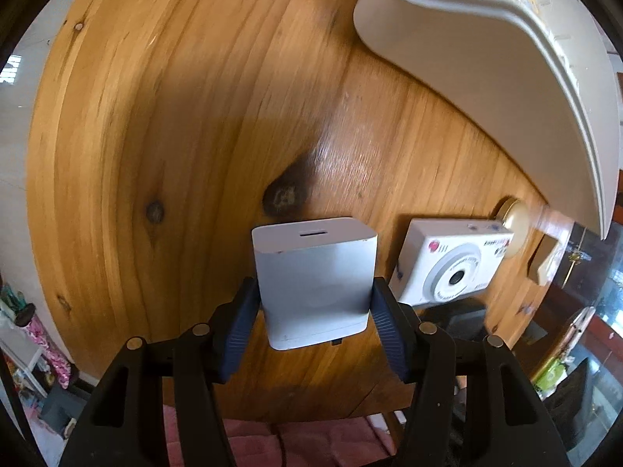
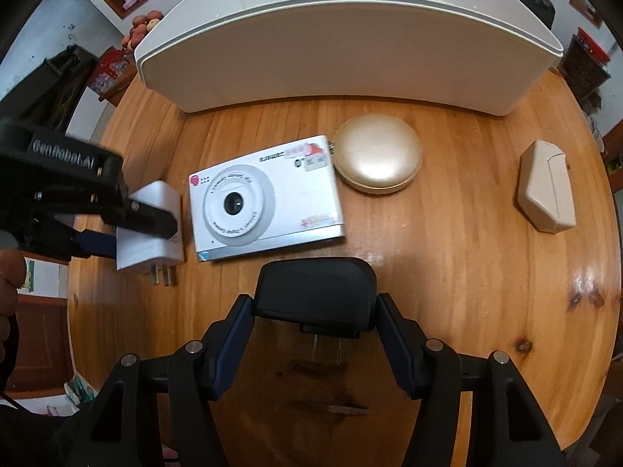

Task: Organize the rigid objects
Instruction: 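Lift and carry both chargers over the white bin with both tools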

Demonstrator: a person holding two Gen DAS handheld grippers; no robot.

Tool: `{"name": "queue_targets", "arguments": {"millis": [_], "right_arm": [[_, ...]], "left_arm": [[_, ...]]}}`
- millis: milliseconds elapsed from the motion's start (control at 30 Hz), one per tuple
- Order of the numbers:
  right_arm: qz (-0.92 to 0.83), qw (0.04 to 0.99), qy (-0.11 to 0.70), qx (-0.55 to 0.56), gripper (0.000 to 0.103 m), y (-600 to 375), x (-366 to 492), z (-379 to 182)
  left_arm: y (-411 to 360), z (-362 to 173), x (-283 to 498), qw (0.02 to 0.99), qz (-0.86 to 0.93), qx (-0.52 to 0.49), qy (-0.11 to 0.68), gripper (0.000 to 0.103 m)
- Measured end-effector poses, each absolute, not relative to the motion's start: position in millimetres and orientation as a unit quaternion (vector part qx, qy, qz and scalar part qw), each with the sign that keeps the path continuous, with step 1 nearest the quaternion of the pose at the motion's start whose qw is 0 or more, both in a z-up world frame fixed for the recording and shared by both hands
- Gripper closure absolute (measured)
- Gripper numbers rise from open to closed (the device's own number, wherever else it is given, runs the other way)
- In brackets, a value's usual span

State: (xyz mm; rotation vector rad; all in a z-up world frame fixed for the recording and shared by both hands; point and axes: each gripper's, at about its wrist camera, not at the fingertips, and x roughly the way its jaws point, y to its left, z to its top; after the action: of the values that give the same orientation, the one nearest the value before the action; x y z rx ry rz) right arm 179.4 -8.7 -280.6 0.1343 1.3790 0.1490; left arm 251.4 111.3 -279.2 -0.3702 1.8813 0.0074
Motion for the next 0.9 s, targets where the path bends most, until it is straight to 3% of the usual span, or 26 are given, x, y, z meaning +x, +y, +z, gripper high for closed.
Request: {"name": "queue_targets", "arguments": {"millis": [300, 900], "right_arm": [[0.089, 0.779, 0.619, 0.049, 0.039, -35, 182, -258], [0.125, 0.829, 0.543, 0.031, 0.039, -67, 195, -200]], "left_arm": [[100, -268, 238, 0.568, 0.018, -0.148, 0.81, 0.042], [40, -194, 236, 0.63, -0.042, -0.109, 0.768, 0.042]]}}
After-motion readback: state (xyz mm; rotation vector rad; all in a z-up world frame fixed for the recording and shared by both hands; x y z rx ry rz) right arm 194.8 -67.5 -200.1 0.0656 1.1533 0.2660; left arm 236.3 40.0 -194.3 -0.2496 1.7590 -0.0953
